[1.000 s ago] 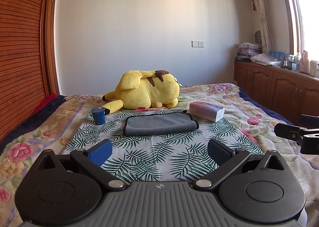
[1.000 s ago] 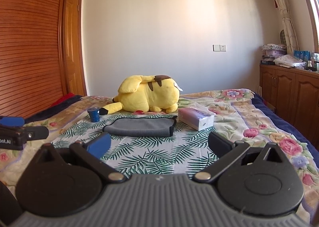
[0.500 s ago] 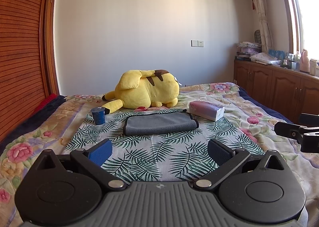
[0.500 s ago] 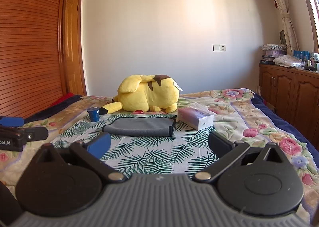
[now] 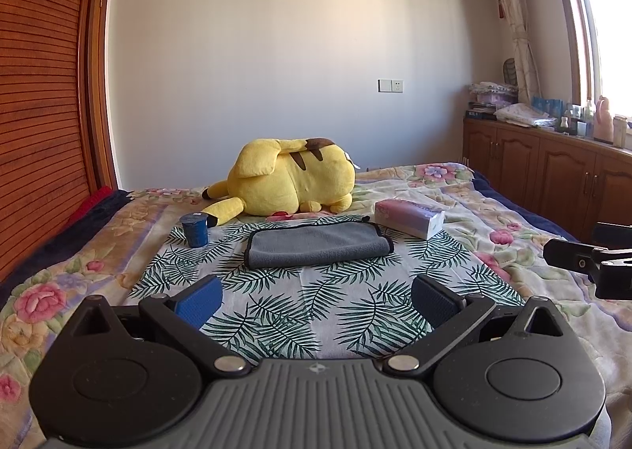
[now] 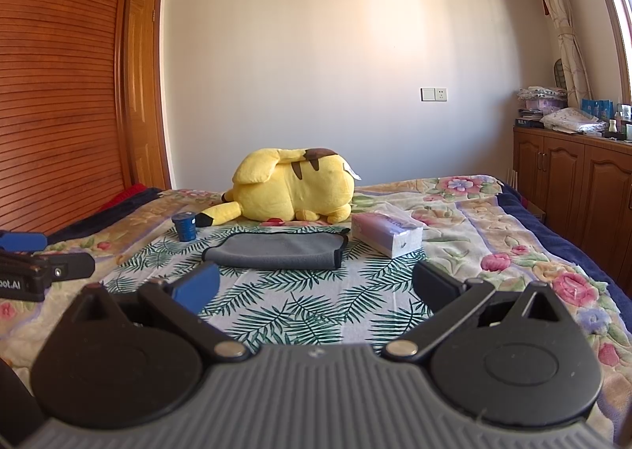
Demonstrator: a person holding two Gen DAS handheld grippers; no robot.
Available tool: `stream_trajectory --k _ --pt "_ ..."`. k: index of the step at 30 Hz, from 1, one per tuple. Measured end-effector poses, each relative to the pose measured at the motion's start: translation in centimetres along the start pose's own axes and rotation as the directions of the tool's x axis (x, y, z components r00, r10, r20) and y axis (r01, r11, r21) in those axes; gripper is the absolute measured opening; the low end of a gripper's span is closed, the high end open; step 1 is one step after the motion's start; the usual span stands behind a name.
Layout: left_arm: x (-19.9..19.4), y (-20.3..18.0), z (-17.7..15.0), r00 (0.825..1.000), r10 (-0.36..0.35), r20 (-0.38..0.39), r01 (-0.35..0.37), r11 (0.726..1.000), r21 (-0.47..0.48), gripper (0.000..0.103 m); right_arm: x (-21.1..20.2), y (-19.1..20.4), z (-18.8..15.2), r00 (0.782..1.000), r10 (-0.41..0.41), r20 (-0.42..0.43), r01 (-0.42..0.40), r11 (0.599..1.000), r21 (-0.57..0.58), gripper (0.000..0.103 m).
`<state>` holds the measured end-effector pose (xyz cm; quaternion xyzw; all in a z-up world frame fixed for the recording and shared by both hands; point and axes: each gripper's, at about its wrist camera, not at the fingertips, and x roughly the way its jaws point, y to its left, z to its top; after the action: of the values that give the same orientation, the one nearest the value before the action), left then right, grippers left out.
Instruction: Fold towel
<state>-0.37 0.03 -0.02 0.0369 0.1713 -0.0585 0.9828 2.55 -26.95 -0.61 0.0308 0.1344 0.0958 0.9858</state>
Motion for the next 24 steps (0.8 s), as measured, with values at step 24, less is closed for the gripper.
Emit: stream_trajectory --k 24 --pt "-0.15 -0.07 0.34 1.000 0.001 0.006 -0.001 1.000 0.008 0.087 -0.01 -0.09 -0.02 1.000 -0.001 0.001 0.001 1.000 -0.001 0.103"
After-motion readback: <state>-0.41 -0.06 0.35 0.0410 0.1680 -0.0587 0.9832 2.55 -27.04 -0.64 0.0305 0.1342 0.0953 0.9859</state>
